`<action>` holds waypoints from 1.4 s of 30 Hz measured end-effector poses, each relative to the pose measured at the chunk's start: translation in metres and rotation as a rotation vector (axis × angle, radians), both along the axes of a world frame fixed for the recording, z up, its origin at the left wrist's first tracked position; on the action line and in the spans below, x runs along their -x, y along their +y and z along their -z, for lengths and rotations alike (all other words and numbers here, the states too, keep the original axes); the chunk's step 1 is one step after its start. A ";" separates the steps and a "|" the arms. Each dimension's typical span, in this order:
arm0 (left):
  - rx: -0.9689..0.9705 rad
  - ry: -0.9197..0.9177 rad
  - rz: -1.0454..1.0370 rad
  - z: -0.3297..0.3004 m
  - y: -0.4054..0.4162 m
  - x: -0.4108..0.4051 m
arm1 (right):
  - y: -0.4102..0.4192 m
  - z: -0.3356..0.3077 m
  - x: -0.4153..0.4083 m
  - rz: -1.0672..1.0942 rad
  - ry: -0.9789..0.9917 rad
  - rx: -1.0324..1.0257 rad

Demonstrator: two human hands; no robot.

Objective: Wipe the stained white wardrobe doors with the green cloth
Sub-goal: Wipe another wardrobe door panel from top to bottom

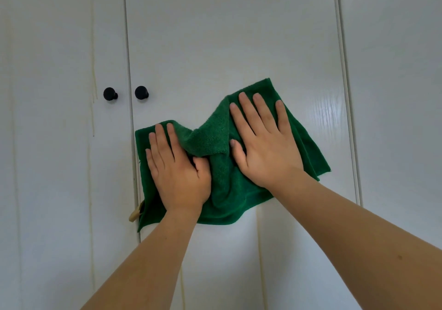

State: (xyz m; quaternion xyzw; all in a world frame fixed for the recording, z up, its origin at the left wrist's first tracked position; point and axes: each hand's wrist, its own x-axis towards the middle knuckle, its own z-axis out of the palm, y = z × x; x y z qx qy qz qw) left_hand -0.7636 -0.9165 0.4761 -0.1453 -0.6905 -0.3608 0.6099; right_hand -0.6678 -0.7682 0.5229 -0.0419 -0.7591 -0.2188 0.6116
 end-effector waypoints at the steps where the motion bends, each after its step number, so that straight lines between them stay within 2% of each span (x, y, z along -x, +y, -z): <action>1: -0.001 -0.001 -0.006 -0.001 -0.001 -0.002 | 0.001 0.001 -0.002 -0.015 -0.025 -0.016; 4: -0.019 -0.062 0.004 -0.002 0.002 -0.011 | 0.018 -0.005 -0.014 -0.030 -0.070 -0.054; 8: 0.043 -0.196 -0.022 -0.048 0.025 -0.037 | 0.064 -0.042 -0.046 0.031 0.022 0.120; 11: 0.174 -0.111 -0.017 -0.116 0.049 -0.047 | 0.073 -0.053 -0.052 0.030 0.091 0.185; 14: 0.105 -0.038 -0.075 -0.134 0.064 -0.044 | 0.071 -0.044 -0.045 0.038 0.160 0.210; 22: 0.088 0.014 -0.068 -0.121 0.067 -0.041 | 0.072 -0.042 -0.043 0.029 0.200 0.215; 29: 0.184 0.090 -0.055 -0.054 0.054 -0.039 | 0.053 -0.003 -0.036 0.015 0.237 0.361; 35: 0.335 0.121 -0.052 -0.004 0.015 -0.020 | 0.019 0.061 -0.021 0.097 0.091 0.355; 39: 0.380 0.160 -0.019 -0.001 0.000 -0.011 | 0.016 0.055 -0.021 0.140 0.002 0.250; 42: 0.337 0.159 0.013 -0.003 -0.006 -0.008 | 0.011 0.049 -0.020 0.152 0.004 0.258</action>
